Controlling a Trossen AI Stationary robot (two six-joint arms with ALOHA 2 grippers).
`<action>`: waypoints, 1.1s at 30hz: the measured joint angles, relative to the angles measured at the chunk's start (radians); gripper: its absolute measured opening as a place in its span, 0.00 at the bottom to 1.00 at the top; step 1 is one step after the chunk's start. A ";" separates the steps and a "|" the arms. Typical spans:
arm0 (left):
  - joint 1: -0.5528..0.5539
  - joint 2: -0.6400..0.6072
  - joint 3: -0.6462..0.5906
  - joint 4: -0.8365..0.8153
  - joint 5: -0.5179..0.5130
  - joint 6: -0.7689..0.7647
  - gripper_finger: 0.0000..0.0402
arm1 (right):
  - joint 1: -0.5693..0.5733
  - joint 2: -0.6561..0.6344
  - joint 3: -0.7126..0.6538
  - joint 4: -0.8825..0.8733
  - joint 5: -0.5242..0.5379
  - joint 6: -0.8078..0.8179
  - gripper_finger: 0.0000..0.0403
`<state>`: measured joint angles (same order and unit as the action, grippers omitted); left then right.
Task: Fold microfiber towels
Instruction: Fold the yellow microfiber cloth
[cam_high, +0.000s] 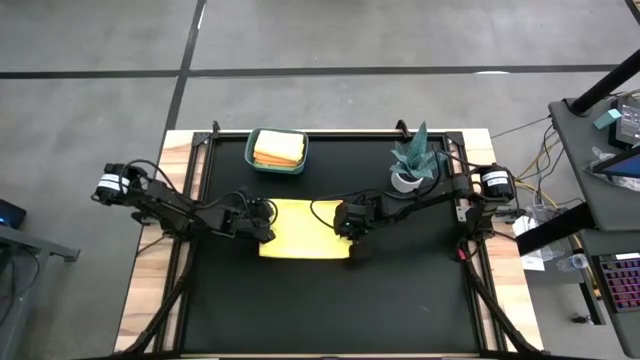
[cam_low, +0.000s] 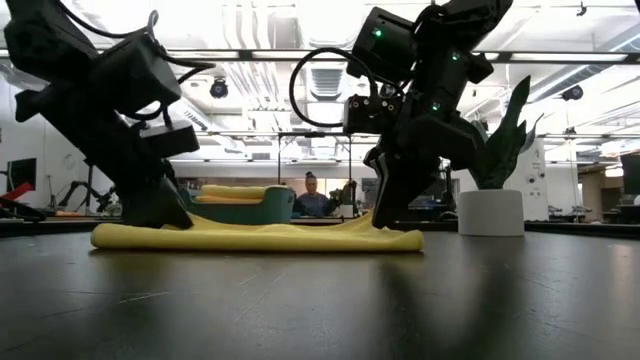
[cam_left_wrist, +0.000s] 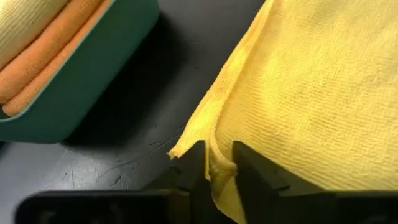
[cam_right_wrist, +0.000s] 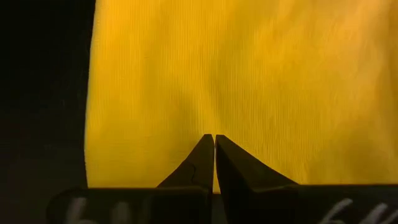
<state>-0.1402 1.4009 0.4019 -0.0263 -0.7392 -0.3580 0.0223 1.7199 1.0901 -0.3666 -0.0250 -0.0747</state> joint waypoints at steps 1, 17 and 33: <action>0.002 0.001 0.001 -0.001 0.000 0.004 0.19 | 0.000 0.000 0.000 0.009 0.000 0.006 0.02; 0.003 -0.204 0.018 -0.210 0.006 0.151 0.56 | -0.003 -0.031 0.009 0.031 0.000 0.149 0.18; -0.139 -0.368 0.060 -0.227 0.457 0.185 0.56 | 0.071 -0.060 -0.004 0.034 -0.002 0.120 0.35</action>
<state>-0.2795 1.0327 0.4617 -0.2529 -0.2821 -0.1734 0.0937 1.6600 1.0856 -0.3322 -0.0266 0.0452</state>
